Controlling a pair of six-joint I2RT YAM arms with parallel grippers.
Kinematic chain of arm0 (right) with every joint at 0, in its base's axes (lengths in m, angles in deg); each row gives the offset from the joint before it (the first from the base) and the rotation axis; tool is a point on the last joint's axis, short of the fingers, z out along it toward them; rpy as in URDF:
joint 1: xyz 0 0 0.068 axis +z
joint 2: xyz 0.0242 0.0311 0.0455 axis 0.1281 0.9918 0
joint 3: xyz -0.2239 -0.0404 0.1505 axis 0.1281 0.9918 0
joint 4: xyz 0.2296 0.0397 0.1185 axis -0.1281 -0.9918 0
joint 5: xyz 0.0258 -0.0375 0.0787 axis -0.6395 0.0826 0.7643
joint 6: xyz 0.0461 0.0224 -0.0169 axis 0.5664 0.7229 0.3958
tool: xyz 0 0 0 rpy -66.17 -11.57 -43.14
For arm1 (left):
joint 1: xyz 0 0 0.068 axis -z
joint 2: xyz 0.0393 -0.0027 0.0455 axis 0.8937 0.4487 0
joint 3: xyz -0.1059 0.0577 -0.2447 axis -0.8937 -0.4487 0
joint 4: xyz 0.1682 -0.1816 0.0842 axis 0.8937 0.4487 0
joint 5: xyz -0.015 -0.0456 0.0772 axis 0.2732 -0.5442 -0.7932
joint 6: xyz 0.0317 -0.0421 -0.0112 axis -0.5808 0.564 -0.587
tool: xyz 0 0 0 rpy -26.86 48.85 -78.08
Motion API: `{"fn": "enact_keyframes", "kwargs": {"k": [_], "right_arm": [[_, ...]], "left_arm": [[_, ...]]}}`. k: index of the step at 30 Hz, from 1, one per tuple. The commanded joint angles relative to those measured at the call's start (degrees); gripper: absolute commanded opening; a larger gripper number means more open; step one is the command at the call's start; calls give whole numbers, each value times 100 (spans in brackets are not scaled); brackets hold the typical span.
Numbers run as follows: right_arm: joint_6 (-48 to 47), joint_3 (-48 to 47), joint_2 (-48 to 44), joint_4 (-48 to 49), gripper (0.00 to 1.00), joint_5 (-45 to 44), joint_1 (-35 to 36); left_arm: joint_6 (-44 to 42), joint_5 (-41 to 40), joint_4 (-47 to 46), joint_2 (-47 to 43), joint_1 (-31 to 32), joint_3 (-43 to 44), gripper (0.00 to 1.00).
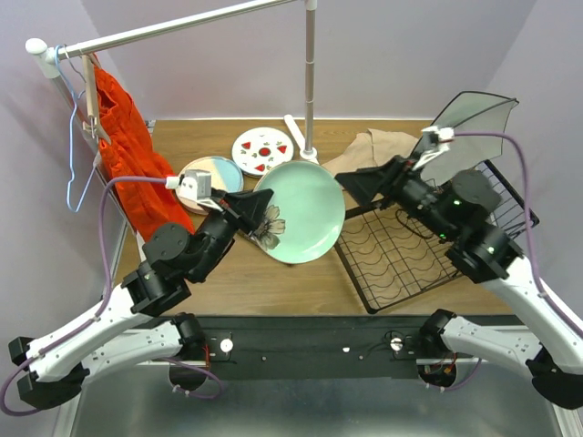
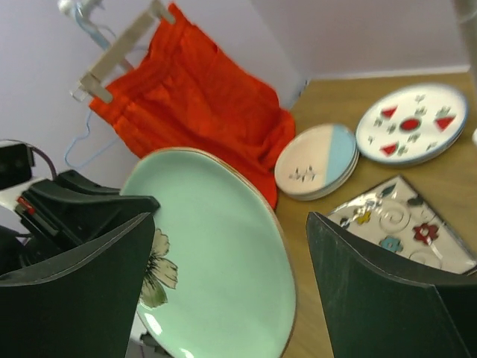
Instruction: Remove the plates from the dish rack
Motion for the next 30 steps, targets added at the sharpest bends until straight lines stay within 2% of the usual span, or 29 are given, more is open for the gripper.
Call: {"fn": "enact_keyframes", "kwargs": {"k": [1, 10, 16, 22, 30], "right_arm": [[706, 511, 162, 504, 90, 744, 39], [909, 863, 390, 724, 88, 893, 39], [786, 811, 399, 716, 87, 832, 39], [724, 863, 522, 742, 87, 735, 39], [734, 1162, 970, 1435, 90, 1427, 47]], "left_arm": [[725, -441, -180, -663, -43, -146, 0], [902, -757, 338, -1104, -43, -463, 0], [735, -1205, 822, -990, -43, -235, 0], [673, -1215, 884, -902, -43, -86, 0], [673, -1100, 1015, -1086, -43, 284, 0]]}}
